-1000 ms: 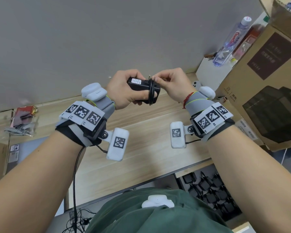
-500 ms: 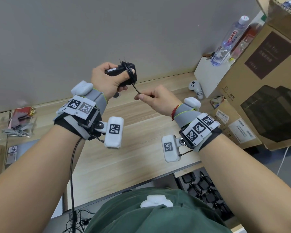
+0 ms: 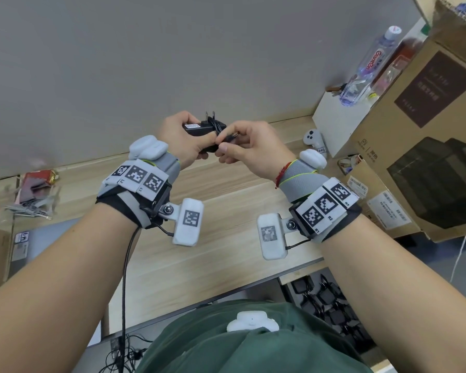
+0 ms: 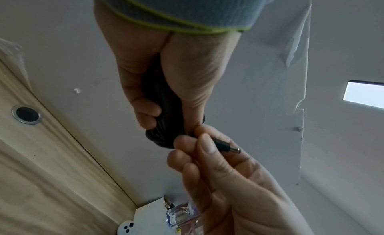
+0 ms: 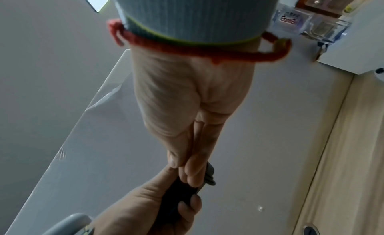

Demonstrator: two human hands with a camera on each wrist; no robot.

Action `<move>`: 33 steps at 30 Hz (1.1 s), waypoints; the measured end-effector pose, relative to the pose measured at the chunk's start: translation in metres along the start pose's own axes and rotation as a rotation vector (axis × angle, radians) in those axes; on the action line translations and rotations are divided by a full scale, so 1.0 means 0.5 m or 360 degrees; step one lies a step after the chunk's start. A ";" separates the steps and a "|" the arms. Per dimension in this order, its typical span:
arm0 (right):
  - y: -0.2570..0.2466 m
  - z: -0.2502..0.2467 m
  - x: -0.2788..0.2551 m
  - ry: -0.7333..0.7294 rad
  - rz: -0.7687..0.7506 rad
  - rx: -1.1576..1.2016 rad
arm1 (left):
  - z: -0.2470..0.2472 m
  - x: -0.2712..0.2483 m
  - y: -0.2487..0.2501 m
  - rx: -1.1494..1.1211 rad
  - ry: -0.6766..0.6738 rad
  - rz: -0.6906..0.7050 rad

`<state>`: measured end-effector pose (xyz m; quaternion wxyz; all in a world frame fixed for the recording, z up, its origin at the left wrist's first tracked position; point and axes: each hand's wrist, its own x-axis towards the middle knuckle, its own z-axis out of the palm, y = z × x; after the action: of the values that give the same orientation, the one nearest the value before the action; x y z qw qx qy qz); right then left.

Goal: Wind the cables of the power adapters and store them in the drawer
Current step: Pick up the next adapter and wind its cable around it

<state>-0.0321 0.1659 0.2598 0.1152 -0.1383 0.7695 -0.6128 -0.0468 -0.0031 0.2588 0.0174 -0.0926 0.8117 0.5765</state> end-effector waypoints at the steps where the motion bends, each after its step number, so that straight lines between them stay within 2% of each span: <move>1: 0.000 0.000 -0.002 -0.0013 -0.0001 0.0055 | -0.001 0.000 0.003 -0.0005 -0.0010 0.0004; 8: 0.005 0.004 -0.004 0.0107 -0.0149 0.0129 | -0.001 -0.015 0.012 -0.0157 -0.0023 -0.0008; 12: 0.004 0.006 -0.006 0.0213 -0.0116 0.0203 | -0.003 -0.019 0.018 -0.0236 -0.0090 -0.0030; 17: -0.001 0.012 -0.008 0.0236 -0.0115 0.0220 | -0.003 -0.011 0.022 -0.0365 -0.0057 -0.0132; 22: -0.005 0.015 -0.008 0.0336 0.0021 0.0247 | 0.007 -0.013 0.036 -0.0458 -0.0025 -0.0213; 28: -0.001 0.007 0.000 0.0374 0.0250 0.0154 | 0.020 -0.023 0.038 -0.0331 -0.0055 -0.0159; 33: 0.003 0.003 0.008 0.0408 0.0346 0.0135 | 0.024 -0.027 0.043 -0.0304 -0.0064 -0.0125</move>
<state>-0.0355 0.1632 0.2579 0.0876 0.0299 0.7617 -0.6412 -0.0383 0.0168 0.2769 0.0473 -0.1139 0.7482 0.6519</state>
